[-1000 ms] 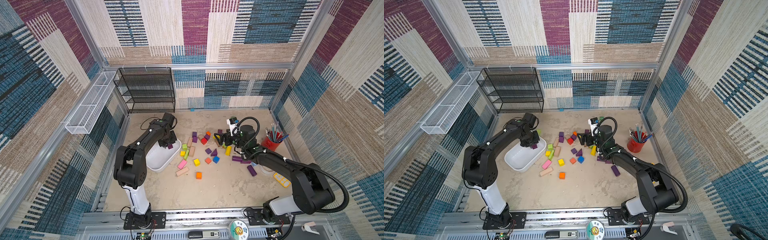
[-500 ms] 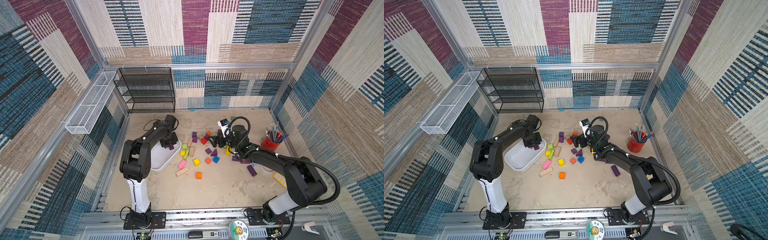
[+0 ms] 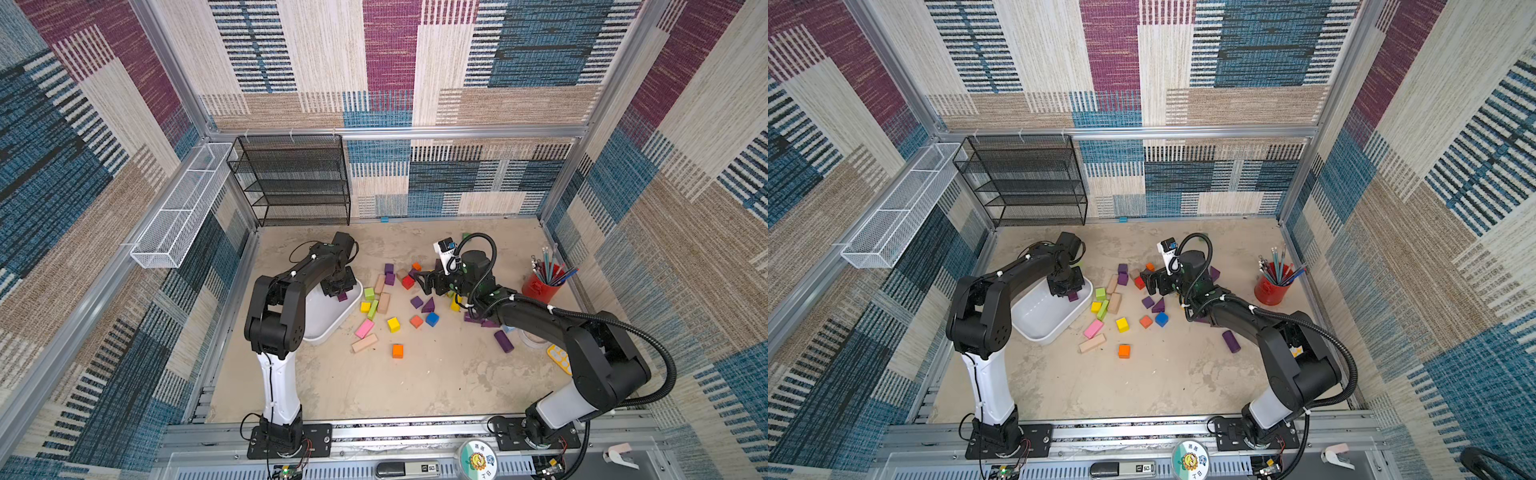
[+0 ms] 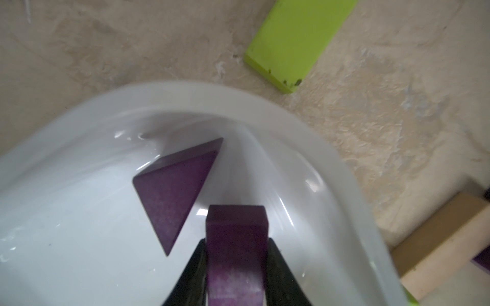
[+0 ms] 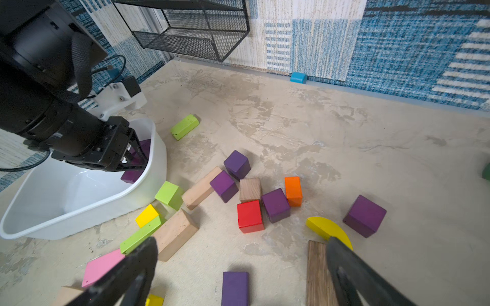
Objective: Pick purple bricks into the storage bin
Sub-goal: Place the building block in the storage box.
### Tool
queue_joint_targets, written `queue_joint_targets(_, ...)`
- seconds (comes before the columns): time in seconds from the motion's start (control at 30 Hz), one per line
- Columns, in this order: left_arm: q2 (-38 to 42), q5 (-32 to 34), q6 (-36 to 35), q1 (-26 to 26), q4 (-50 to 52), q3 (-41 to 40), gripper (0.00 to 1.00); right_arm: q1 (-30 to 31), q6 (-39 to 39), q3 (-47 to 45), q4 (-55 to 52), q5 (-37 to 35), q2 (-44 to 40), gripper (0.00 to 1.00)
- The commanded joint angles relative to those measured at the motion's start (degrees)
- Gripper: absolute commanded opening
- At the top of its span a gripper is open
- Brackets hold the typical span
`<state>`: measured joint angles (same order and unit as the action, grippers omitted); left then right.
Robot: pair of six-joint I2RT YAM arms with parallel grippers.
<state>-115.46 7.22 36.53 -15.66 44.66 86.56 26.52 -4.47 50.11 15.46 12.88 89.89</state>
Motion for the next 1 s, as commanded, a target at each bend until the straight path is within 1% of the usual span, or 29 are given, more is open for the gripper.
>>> queue_joint_targets(0.0, -0.3, 1.7, -3.0, 0.1, -0.2, 0.7, 0.3, 0.0, -0.2, 0.5, 0.4, -1.6, 0.4, 0.99)
queue_joint_targets(0.1, -0.5, 1.8, -3.5, 0.1, -0.2, 1.2, 0.35, 0.0, -0.6, 0.5, 0.2, -2.3, 0.5, 0.99)
queue_joint_targets(0.33, 0.8, 0.9, -4.4, 0.0, -0.6, 1.0, 0.41, 0.0, -1.6, 0.9, -0.2, -3.8, 0.6, 0.99)
queue_joint_targets(0.63, 5.8, 1.3, -5.4, -0.1, -0.5, -1.6, 0.51, 0.0, -2.6, 1.0, -0.1, -5.1, 0.6, 0.99)
queue_joint_targets(0.9, 9.8, 2.8, -6.4, -1.3, 1.4, -1.1, 0.55, 0.0, -3.0, 0.7, 0.2, -6.2, 0.5, 0.99)
queue_joint_targets(0.97, 10.7, 3.3, -7.2, -2.0, 1.9, -0.5, 0.58, 0.0, -3.0, 0.6, 0.3, -6.4, 0.5, 0.99)
